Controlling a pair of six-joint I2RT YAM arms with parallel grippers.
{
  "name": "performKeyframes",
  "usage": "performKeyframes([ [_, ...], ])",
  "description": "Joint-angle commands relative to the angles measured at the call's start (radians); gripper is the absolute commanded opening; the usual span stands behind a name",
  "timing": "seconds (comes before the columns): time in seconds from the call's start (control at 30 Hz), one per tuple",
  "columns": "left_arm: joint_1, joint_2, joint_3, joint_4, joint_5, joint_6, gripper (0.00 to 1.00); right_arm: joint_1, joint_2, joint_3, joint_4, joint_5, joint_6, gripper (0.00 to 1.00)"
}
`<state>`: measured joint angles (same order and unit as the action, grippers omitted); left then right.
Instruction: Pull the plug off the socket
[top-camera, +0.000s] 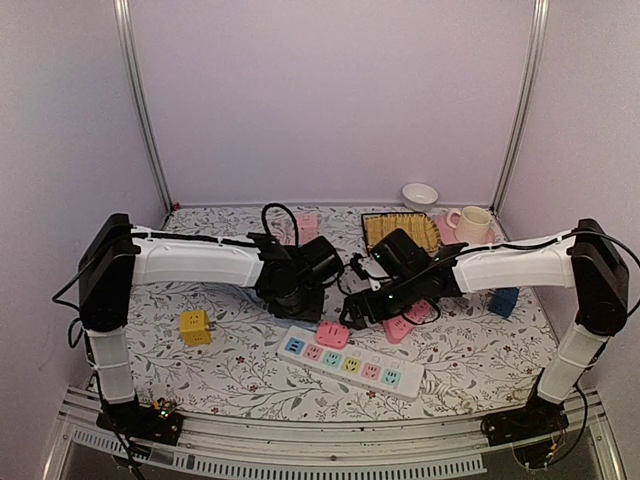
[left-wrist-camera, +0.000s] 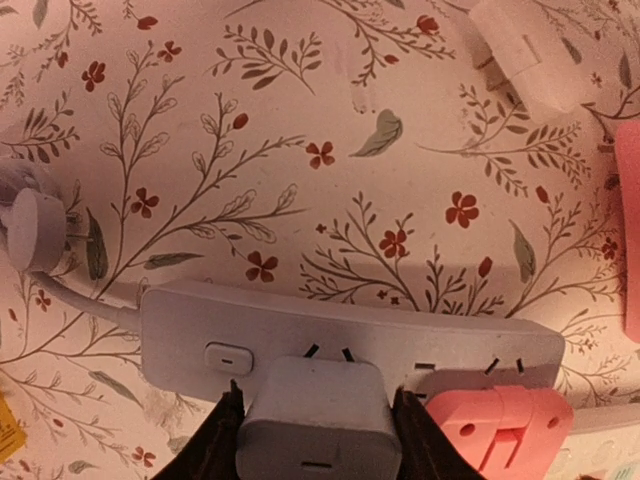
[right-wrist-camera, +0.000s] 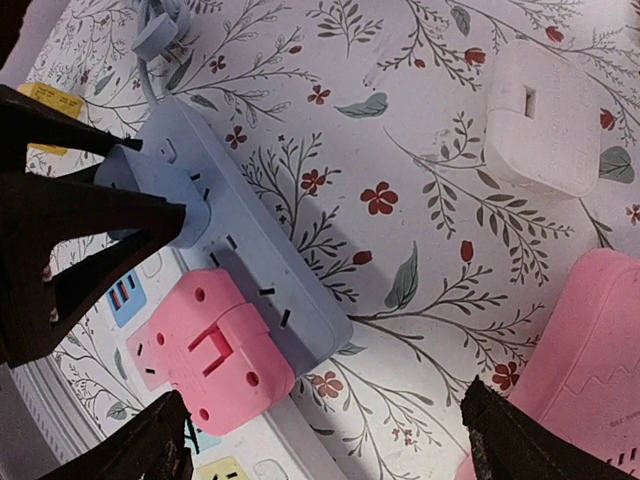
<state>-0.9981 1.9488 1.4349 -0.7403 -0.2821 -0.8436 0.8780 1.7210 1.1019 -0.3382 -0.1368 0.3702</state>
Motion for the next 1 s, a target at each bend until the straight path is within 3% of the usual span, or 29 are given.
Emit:
performKeyframes([
  [0.0, -0.057, 0.007, 0.025, -0.001, 0.009, -0.082, 0.39, 0.003, 0.014, -0.044, 0.042, -0.008, 0.028, 0.96],
  [0.4, -0.096, 0.077, 0.084, 0.004, 0.015, -0.148, 0.39, 0.014, 0.042, -0.081, 0.052, -0.001, 0.036, 0.96],
  [0.97, -0.101, 0.05, 0.115, 0.013, -0.064, -0.094, 0.39, 0.016, 0.115, -0.148, 0.076, 0.043, 0.068, 0.96],
])
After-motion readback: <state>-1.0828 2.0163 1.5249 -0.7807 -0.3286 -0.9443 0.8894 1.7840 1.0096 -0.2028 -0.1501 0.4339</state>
